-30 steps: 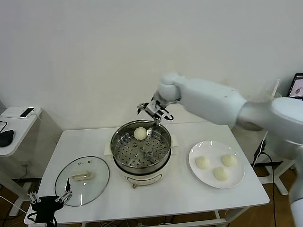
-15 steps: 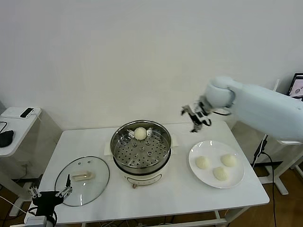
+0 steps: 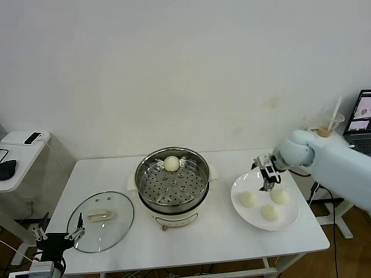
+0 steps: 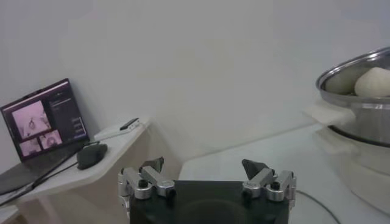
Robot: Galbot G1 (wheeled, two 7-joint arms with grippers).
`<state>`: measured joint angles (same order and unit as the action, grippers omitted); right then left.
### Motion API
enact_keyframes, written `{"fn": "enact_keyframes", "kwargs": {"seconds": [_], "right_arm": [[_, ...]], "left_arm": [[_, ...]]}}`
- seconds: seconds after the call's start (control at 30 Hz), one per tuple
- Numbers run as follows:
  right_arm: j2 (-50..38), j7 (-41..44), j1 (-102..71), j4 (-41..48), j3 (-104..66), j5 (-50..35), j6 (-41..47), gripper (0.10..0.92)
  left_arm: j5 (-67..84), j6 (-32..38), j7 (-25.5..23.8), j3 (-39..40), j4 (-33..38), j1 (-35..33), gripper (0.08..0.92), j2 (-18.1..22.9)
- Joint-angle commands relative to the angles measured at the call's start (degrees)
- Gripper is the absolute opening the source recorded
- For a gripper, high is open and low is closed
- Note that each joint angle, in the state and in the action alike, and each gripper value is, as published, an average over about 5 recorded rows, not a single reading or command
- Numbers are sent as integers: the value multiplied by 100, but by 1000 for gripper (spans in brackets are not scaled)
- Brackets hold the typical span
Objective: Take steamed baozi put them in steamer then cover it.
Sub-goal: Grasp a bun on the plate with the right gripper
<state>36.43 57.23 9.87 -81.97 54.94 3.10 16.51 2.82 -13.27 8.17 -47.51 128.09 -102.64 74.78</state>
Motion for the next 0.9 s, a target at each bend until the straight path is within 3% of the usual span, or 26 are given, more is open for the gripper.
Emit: {"fn": "enact_keyframes", "kwargs": {"seconds": [0.03, 0.9], "right_arm": [[311, 20, -1370, 709, -910, 485, 34, 823], [1142, -89, -1551, 1477, -1129, 656, 24, 822]], "left_arm": [[6, -10, -3, -29, -13, -6, 823, 2], [-42, 4, 6, -48, 17, -120, 823, 99]]}}
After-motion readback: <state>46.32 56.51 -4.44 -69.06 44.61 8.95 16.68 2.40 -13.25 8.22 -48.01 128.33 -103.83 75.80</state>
